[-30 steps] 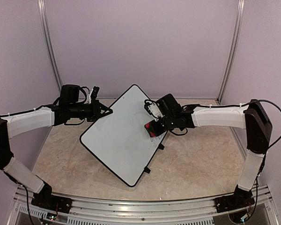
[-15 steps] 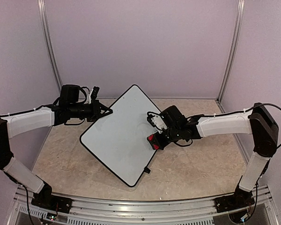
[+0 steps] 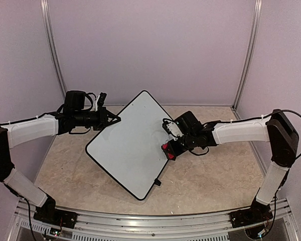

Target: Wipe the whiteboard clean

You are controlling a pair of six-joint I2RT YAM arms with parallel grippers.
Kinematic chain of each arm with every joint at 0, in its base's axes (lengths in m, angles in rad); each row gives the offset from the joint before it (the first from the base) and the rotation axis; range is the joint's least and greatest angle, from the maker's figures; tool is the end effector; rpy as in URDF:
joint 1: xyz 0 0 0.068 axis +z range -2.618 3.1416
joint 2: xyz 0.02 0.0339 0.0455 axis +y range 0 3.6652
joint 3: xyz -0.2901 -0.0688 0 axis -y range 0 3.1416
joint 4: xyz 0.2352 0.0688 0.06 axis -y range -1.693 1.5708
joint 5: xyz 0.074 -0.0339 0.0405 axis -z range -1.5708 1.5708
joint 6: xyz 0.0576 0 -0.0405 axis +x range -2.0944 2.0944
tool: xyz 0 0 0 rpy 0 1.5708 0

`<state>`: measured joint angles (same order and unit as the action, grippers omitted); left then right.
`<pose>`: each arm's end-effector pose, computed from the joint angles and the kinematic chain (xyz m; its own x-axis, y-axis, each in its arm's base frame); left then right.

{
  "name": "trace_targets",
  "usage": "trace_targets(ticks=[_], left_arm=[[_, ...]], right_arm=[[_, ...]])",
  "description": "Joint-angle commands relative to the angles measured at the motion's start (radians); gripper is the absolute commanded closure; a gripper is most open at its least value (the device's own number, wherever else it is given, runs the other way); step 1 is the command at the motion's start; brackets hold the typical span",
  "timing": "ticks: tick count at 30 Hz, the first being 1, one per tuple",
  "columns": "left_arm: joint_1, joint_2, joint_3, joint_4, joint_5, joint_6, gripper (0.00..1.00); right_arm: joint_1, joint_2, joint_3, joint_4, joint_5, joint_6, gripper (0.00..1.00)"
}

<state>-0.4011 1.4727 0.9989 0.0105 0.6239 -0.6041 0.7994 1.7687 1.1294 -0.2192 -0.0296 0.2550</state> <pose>0.2964 -0.1623 0.2943 -0.7919 -0.1649 -0.5880 0.4231 0.5461 -0.7230 0.2690 0.2791 0.2062 -0.6947 -0.3528 -0.6268 -0.5734 0.7978 0.1865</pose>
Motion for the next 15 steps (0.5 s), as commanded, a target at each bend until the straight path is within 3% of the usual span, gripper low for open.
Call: trace_targets(ticks=[1, 7, 15], left_arm=[[-0.017, -0.003, -0.004, 0.043, 0.025, 0.087, 1.00], [-0.017, -0.001, -0.003, 0.045, 0.030, 0.086, 1.00], [-0.016, 0.005, -0.003, 0.049, 0.032, 0.083, 1.00]], right_arm=[[-0.060, 0.030, 0.046, 0.002, -0.001, 0.036, 0.81], [-0.054, 0.029, 0.034, 0.027, -0.086, 0.045, 0.81], [0.063, -0.006, -0.031, 0.050, -0.107, 0.023, 0.81]])
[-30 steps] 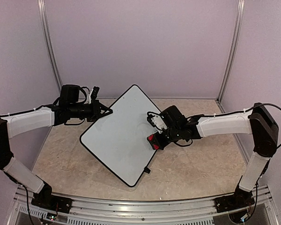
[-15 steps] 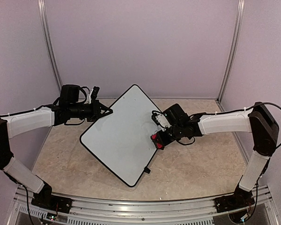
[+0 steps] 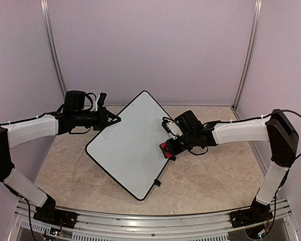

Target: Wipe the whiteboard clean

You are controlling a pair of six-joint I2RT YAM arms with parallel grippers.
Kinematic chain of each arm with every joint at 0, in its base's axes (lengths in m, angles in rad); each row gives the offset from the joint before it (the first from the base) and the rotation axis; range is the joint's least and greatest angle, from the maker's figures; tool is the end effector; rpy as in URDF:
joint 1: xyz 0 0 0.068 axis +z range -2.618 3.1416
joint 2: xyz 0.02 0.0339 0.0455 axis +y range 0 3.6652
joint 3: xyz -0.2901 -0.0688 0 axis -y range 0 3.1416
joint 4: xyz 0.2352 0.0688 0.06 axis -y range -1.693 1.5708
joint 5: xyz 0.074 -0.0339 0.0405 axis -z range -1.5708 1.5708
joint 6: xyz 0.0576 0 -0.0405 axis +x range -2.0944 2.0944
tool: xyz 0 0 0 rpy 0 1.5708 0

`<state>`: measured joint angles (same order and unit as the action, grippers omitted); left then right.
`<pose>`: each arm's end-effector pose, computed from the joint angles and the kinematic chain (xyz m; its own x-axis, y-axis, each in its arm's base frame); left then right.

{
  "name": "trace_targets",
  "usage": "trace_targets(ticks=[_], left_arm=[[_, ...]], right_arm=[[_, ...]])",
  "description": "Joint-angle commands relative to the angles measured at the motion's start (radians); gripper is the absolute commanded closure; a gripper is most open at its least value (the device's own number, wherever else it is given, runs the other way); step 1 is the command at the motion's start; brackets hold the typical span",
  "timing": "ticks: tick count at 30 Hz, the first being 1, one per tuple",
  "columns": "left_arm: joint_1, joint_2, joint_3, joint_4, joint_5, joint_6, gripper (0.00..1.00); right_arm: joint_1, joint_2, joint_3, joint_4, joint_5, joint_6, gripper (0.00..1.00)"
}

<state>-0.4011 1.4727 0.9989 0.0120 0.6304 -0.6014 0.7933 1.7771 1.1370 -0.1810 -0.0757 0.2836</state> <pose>0.2962 -0.1625 0.2946 -0.7916 -0.1608 -0.5896 0.4286 0.5417 -0.7231 0.2729 0.2835 0.2089 -0.7019 -0.3153 -0.6387 -0.5733 0.7822 0.2438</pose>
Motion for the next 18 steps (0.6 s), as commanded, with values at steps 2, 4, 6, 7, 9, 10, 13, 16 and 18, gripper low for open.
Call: trace_targets(ticks=[2, 4, 6, 7, 9, 10, 13, 16, 18], left_arm=[[-0.015, 0.006, -0.004, 0.049, 0.024, 0.079, 1.00], [-0.016, 0.004, -0.005, 0.048, 0.025, 0.078, 1.00], [-0.017, 0.003, -0.005, 0.048, 0.024, 0.078, 1.00], [-0.017, 0.004, -0.005, 0.048, 0.024, 0.078, 1.00], [-0.017, 0.003, -0.005, 0.048, 0.024, 0.078, 1.00], [-0.016, 0.004, -0.004, 0.048, 0.026, 0.078, 1.00], [-0.017, 0.005, -0.005, 0.048, 0.025, 0.079, 1.00], [-0.017, 0.000, -0.005, 0.048, 0.024, 0.080, 1.00], [-0.016, -0.002, -0.004, 0.047, 0.023, 0.080, 1.00]], right_arm=[[0.082, -0.021, -0.049, 0.013, -0.066, 0.015, 0.81], [0.083, -0.030, -0.063, 0.016, -0.069, 0.044, 0.81], [0.080, -0.037, -0.076, 0.021, -0.070, 0.064, 0.81], [0.078, -0.036, -0.077, 0.020, -0.061, 0.073, 0.81], [0.057, -0.029, -0.068, 0.006, -0.037, 0.086, 0.81], [0.041, -0.023, -0.060, -0.006, -0.026, 0.096, 0.81], [-0.027, -0.020, -0.046, -0.017, -0.018, 0.141, 0.81], [-0.087, -0.027, -0.048, 0.011, -0.031, 0.172, 0.81], [-0.108, -0.022, -0.041, 0.022, -0.051, 0.184, 0.81]])
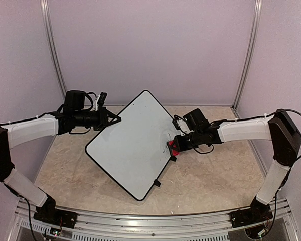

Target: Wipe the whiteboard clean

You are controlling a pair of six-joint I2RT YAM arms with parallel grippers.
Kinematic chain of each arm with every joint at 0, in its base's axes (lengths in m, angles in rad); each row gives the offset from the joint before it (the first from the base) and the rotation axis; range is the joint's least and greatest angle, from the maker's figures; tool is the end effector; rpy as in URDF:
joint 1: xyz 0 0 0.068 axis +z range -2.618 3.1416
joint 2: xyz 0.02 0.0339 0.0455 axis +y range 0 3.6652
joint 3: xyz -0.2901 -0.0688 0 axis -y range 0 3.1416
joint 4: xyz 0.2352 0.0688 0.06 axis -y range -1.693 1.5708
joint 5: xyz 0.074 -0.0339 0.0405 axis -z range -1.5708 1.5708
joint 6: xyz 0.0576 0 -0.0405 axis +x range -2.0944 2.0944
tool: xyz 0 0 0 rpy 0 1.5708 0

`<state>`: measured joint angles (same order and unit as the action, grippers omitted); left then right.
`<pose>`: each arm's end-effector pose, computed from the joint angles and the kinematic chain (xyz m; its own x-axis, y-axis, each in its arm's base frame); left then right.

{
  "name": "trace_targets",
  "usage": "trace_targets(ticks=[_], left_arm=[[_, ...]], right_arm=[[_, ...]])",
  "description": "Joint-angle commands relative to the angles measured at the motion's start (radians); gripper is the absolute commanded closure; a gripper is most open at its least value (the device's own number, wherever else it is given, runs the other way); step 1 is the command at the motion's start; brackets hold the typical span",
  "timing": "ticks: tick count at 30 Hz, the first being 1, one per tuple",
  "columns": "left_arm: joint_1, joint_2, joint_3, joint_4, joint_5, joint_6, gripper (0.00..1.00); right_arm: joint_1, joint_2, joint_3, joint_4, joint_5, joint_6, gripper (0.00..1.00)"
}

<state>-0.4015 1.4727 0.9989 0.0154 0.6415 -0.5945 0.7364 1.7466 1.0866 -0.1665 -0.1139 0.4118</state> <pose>0.2958 -0.1630 0.2951 -0.7895 -0.1523 -0.5946 0.4404 0.5341 -0.7216 0.2788 0.2616 0.2058 -0.7893 -0.1788 -0.5874 -0.4456 0.8249 0.3478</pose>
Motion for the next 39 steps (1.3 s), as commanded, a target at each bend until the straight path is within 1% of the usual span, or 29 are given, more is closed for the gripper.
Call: trace_targets(ticks=[1, 3, 5, 10, 14, 21, 25, 28, 33, 39], left_arm=[[-0.014, -0.002, -0.003, 0.043, 0.014, 0.074, 1.00], [-0.014, -0.001, -0.003, 0.044, 0.014, 0.074, 1.00], [-0.015, -0.001, -0.003, 0.044, 0.016, 0.073, 1.00], [-0.013, -0.003, -0.003, 0.047, 0.019, 0.071, 1.00], [-0.013, -0.002, -0.003, 0.047, 0.020, 0.070, 1.00], [-0.013, 0.002, -0.004, 0.047, 0.019, 0.070, 1.00], [-0.013, 0.002, -0.005, 0.047, 0.019, 0.069, 1.00], [-0.014, 0.005, -0.005, 0.049, 0.020, 0.068, 1.00], [-0.014, -0.001, -0.006, 0.046, 0.015, 0.071, 1.00], [-0.014, 0.000, -0.005, 0.044, 0.016, 0.073, 1.00]], right_arm=[[-0.054, 0.013, 0.015, 0.016, -0.028, 0.057, 0.81], [-0.051, 0.024, 0.014, 0.045, -0.095, 0.053, 0.81], [-0.031, 0.032, 0.010, 0.057, -0.124, 0.052, 0.81], [0.034, 0.040, -0.009, 0.035, -0.116, 0.039, 0.81], [0.082, 0.013, -0.032, 0.002, -0.102, 0.059, 0.81], [0.103, -0.031, -0.078, -0.040, -0.077, 0.106, 0.81], [0.100, -0.020, -0.068, -0.061, -0.033, 0.101, 0.81], [0.067, 0.007, -0.023, -0.080, -0.009, 0.090, 0.81], [-0.022, 0.044, 0.052, -0.063, -0.050, 0.083, 0.81], [-0.053, 0.111, 0.149, -0.082, -0.070, 0.062, 0.81]])
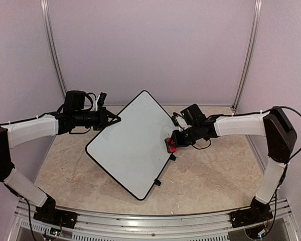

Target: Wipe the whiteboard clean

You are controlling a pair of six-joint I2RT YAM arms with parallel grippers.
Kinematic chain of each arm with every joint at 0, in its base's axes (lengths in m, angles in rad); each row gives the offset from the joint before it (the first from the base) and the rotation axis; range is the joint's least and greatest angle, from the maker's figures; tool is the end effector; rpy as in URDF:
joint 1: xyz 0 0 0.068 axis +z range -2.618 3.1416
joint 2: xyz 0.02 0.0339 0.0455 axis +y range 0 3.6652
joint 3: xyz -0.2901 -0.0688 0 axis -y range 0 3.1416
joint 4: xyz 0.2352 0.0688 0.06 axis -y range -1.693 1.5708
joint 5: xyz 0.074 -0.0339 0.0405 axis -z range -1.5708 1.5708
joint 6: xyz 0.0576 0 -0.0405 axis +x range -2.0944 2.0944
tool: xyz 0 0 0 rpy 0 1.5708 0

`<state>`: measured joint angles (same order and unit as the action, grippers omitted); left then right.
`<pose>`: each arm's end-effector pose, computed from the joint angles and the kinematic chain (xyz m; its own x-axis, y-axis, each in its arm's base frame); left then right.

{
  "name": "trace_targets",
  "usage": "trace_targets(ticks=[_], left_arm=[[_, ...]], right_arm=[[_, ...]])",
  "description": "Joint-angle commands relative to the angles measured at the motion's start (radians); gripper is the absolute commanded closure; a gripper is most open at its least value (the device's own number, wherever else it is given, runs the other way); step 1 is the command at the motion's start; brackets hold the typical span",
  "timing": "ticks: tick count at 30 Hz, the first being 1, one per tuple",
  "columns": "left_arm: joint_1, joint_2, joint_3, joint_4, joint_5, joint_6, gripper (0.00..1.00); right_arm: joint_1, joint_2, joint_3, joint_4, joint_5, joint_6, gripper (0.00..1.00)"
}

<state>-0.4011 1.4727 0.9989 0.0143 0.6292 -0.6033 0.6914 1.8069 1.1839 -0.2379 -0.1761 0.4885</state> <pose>0.2964 -0.1625 0.2948 -0.7908 -0.1629 -0.5900 0.4282 0.5416 -0.7234 0.3010 0.2622 0.2079 -0.8518 -0.1053 -0.5132 -0.3578 0.8324 0.4232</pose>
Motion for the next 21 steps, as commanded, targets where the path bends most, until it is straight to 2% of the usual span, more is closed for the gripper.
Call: trace_targets(ticks=[1, 11, 21], left_arm=[[-0.015, -0.001, -0.005, 0.046, 0.027, 0.082, 1.00], [-0.012, -0.003, -0.005, 0.053, 0.038, 0.076, 1.00], [-0.013, -0.002, -0.006, 0.052, 0.034, 0.076, 1.00]], right_arm=[[-0.007, 0.053, 0.048, -0.006, -0.030, -0.011, 0.81], [0.054, -0.065, -0.141, 0.003, -0.066, 0.045, 0.80], [0.120, -0.071, -0.127, -0.048, -0.055, 0.047, 0.81]])
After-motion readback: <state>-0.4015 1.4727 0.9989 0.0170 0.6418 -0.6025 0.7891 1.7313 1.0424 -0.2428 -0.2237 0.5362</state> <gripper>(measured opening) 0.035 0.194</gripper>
